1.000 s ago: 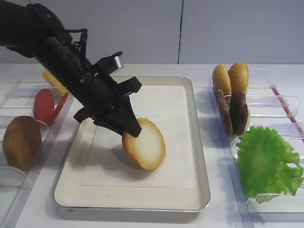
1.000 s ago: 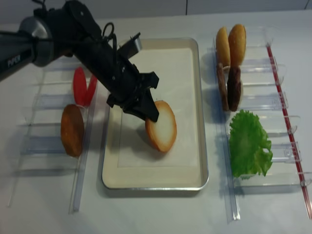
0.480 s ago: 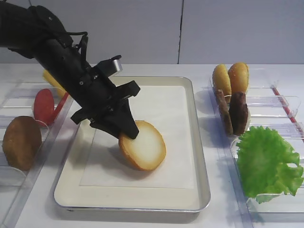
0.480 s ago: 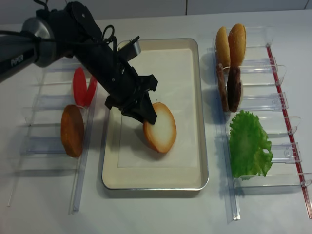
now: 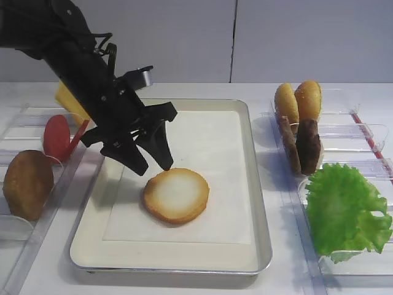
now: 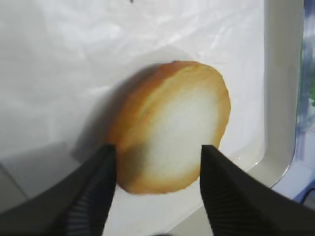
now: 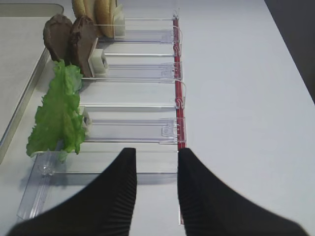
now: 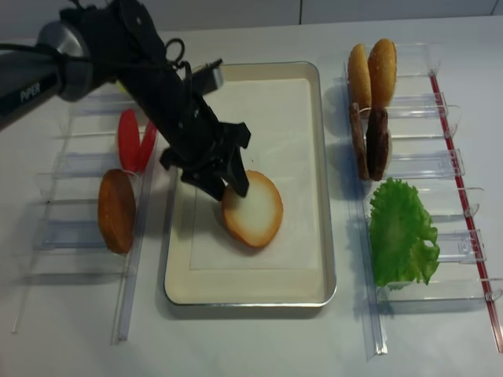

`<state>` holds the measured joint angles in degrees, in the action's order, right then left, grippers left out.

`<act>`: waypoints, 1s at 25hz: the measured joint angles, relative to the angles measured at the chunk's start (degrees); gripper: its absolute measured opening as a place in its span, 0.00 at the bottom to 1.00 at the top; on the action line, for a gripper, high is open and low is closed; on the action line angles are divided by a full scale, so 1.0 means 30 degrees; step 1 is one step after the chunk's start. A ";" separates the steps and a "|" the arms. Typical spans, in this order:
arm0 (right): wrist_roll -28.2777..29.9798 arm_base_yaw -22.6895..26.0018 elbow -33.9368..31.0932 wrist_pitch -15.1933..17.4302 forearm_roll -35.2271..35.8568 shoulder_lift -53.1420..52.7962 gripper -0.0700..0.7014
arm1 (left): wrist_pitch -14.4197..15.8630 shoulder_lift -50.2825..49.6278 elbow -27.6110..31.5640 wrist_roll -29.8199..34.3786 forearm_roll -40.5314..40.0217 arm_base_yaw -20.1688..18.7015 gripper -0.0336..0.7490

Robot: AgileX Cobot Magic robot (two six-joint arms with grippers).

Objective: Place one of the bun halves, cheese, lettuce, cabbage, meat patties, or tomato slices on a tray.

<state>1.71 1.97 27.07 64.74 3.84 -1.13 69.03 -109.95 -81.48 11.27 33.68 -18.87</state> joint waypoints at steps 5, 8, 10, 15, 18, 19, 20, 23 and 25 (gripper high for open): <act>0.0000 0.0000 0.0000 0.0000 0.0000 0.0000 0.41 | 0.0000 0.0037 -0.1010 -0.0990 -0.1027 0.0000 0.51; 0.0000 0.0000 0.0000 0.0000 0.0000 0.0000 0.41 | 0.0039 0.0544 -0.1042 -0.1813 -0.2015 -0.0113 0.51; 0.0000 0.0000 0.0000 0.0000 0.0000 0.0000 0.41 | 0.0066 0.1223 -0.1042 -0.2603 -0.3164 -0.0272 0.51; 0.0000 0.0000 0.0000 0.0000 0.0000 0.0000 0.41 | 0.0208 0.3442 -0.1042 -0.4537 -0.6574 -0.1516 0.51; 0.0123 0.0000 0.0000 0.0000 0.0000 0.0000 0.41 | 0.0324 0.5140 -0.1007 -0.5626 -0.8361 -0.2341 0.51; 0.0123 0.0000 0.0000 0.0000 0.0000 0.0000 0.41 | 0.0357 0.5828 -0.0862 -0.5921 -0.8974 -0.2535 0.51; 0.0123 0.0000 0.0000 0.0000 0.0000 0.0000 0.41 | 0.0357 0.6565 -0.0667 -0.6209 -0.9411 -0.2620 0.51; 0.0123 0.0000 0.0000 0.0000 0.0000 0.0000 0.41 | 0.0547 0.8752 0.0356 -0.6813 -1.0585 -0.2650 0.49; 0.0123 0.0000 0.0000 0.0000 0.0000 0.0000 0.41 | 0.0623 1.0123 0.0966 -0.6902 -1.1390 -0.2650 0.48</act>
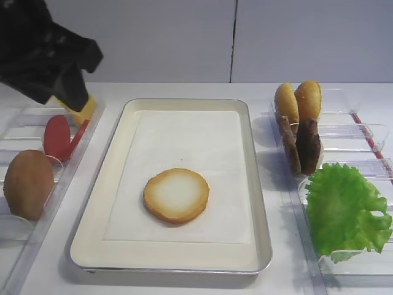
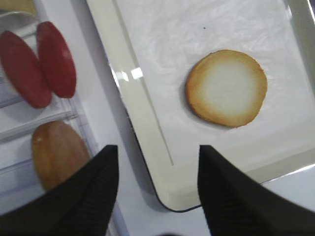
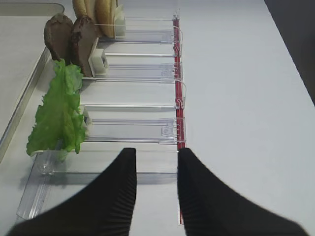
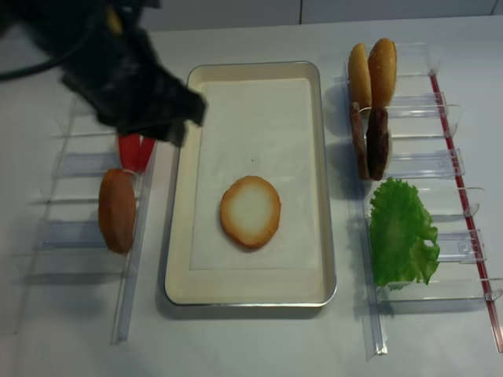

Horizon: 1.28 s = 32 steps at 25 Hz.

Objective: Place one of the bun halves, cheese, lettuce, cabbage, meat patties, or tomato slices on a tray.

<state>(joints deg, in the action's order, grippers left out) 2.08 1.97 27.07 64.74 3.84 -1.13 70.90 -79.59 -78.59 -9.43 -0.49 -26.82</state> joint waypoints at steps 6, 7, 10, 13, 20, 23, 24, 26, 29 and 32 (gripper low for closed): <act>0.0000 0.0000 0.0000 0.0000 0.0000 0.0000 0.41 | 0.0188 0.4332 0.1865 -0.0035 -0.1526 0.0000 0.48; 0.0000 0.0000 0.0000 0.0000 0.0000 0.0000 0.41 | 0.0228 0.4967 0.2188 -0.0035 -0.1602 0.0000 0.48; 0.0000 0.0000 0.0000 0.0000 0.0000 0.0000 0.41 | 0.0307 0.7273 0.3193 0.0099 -0.1640 0.0000 0.47; 0.0000 0.0000 0.0000 0.0000 0.0000 0.0000 0.41 | 0.0344 0.9568 0.4479 0.0316 -0.1640 0.0000 0.47; 0.0000 0.0000 0.0000 0.0000 0.0000 0.0000 0.41 | 0.0500 1.5299 0.7405 0.0677 -0.1444 0.0000 0.47; 0.0000 0.0000 0.0000 0.0000 0.0000 0.0000 0.41 | 0.0571 1.7564 0.8513 0.1146 -0.0891 0.0000 0.47; 0.0000 0.0000 0.0000 0.0000 0.0000 0.0000 0.41 | 0.0571 1.8366 0.8921 0.1252 -0.0644 0.0000 0.47; 0.0000 0.0000 0.0000 0.0000 0.0000 0.0000 0.41 | 0.0605 1.9786 0.9702 0.1586 -0.0361 0.0000 0.47; 0.0000 0.0000 0.0000 0.0000 0.0000 0.0000 0.41 | 0.0653 2.1882 1.1122 0.1782 -0.0186 0.0000 0.47; 0.0000 0.0000 0.0000 0.0000 0.0000 0.0000 0.41 | 0.0731 2.3814 1.2703 0.1866 -0.0112 0.0000 0.45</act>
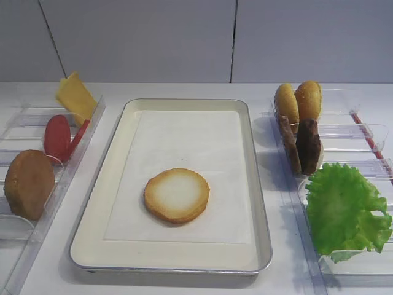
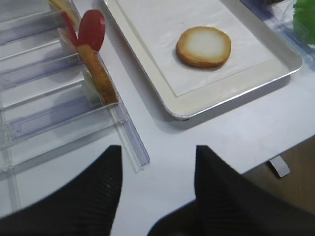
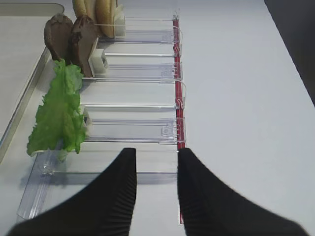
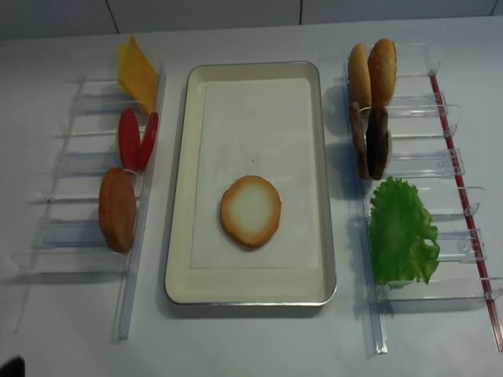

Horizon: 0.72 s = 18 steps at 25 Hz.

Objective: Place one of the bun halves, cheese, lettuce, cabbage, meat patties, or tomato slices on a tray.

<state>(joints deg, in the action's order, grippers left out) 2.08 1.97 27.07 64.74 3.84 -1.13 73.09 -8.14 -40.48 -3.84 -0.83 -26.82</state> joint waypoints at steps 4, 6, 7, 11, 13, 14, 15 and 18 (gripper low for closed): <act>0.0000 0.0000 0.0000 0.0000 0.0000 0.0000 0.41 | 0.0104 0.2186 0.1838 0.0304 0.0033 0.0000 0.45; 0.0000 0.0000 0.0000 0.0000 0.0000 0.0000 0.41 | 0.0115 0.2871 0.2471 0.0370 0.0033 0.0000 0.45; 0.0000 0.0000 0.0000 0.0000 0.0000 0.0000 0.41 | 0.0128 0.2970 0.2806 0.0418 0.0033 0.0000 0.45; 0.0000 0.0000 0.0000 0.0000 0.0000 0.0000 0.41 | 0.0042 0.3045 0.3423 0.0496 -0.0002 0.0000 0.45; 0.0000 0.0000 0.0000 0.0000 0.0000 0.0000 0.41 | -0.0408 0.3045 0.3547 0.0610 -0.0263 0.0000 0.45; -0.0036 0.0000 0.0000 0.0000 0.0000 0.0000 0.41 | -0.0736 0.3045 0.3718 0.0623 -0.0537 0.0000 0.45; -0.0036 0.0000 0.0000 0.0000 0.0000 0.0000 0.41 | -0.1126 0.3053 0.3918 0.0583 -0.0791 0.0000 0.45; -0.0036 0.0000 0.0000 0.0000 0.0000 0.0000 0.41 | -0.1463 0.3053 0.4169 0.0495 -0.0910 0.0000 0.45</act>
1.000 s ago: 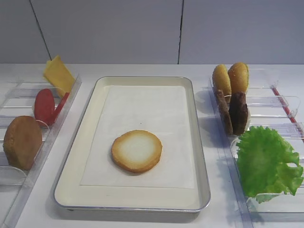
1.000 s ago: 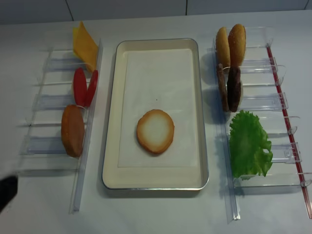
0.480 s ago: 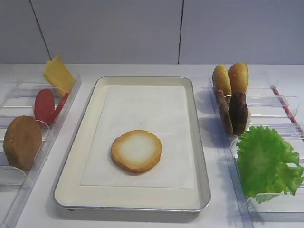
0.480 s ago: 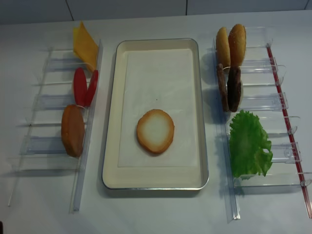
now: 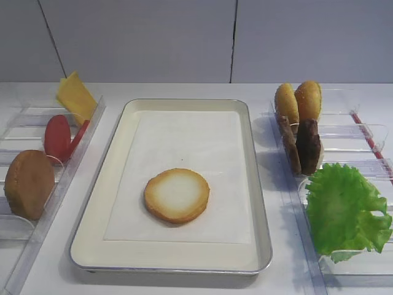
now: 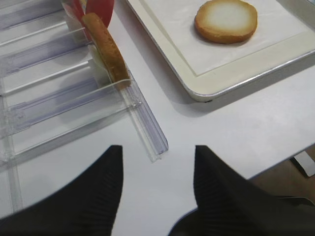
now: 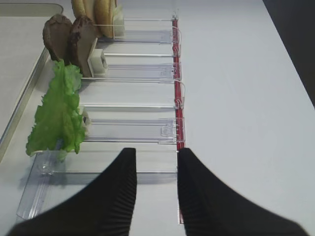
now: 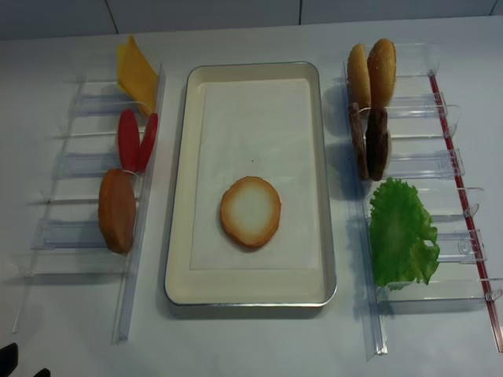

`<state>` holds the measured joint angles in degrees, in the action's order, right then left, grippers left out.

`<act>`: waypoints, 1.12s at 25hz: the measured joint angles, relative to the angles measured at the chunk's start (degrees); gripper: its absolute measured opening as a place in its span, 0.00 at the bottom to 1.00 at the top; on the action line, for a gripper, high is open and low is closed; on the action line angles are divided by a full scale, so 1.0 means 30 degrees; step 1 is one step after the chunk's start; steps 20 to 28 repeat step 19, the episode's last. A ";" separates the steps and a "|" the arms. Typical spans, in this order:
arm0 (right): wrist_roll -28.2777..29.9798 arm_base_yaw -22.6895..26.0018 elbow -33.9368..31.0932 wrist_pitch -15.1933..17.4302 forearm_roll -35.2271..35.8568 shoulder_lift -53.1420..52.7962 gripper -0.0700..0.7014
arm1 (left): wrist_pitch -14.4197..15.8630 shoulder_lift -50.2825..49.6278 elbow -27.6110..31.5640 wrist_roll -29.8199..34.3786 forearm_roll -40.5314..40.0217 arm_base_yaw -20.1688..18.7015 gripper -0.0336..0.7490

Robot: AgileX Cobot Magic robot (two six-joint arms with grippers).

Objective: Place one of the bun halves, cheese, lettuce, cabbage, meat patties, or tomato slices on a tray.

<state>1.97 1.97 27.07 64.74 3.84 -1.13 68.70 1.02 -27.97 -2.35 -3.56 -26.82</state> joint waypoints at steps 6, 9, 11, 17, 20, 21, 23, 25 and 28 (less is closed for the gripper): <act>-0.0087 0.0000 0.0000 0.0000 0.0000 0.0000 0.41 | -0.0145 0.0000 0.0107 -0.0076 0.0000 0.0000 0.45; -0.0078 0.0000 0.0000 0.0000 0.0000 0.0000 0.41 | -0.0193 0.0000 0.0107 -0.0076 0.0000 0.0000 0.45; -0.0078 0.0000 0.0000 0.0000 0.0000 0.0000 0.41 | -0.0193 0.0000 0.0107 -0.0076 0.0000 0.0233 0.45; -0.0078 0.0000 0.0000 0.0000 0.0000 0.0000 0.41 | -0.0222 0.0000 0.0107 -0.0089 0.0000 0.3809 0.44; -0.0078 0.0000 0.0000 0.0000 0.0000 0.0000 0.41 | -0.0222 0.0000 0.0107 -0.0089 0.0000 0.5099 0.44; -0.0078 0.0000 0.0000 0.0000 0.0000 0.0000 0.41 | -0.0222 0.0000 0.0107 -0.0089 0.0000 0.5099 0.44; -0.0078 0.0000 0.0000 0.0000 0.0000 0.0000 0.41 | -0.0222 0.0000 0.0107 -0.0089 0.0000 0.5099 0.44; -0.0078 0.0000 0.0000 0.0000 0.0000 0.0000 0.41 | -0.0222 0.0000 0.0107 -0.0089 0.0000 0.5099 0.44; -0.0078 0.0000 0.0000 0.0000 0.0000 0.0000 0.41 | -0.0222 0.0000 0.0107 -0.0089 0.0000 0.5099 0.44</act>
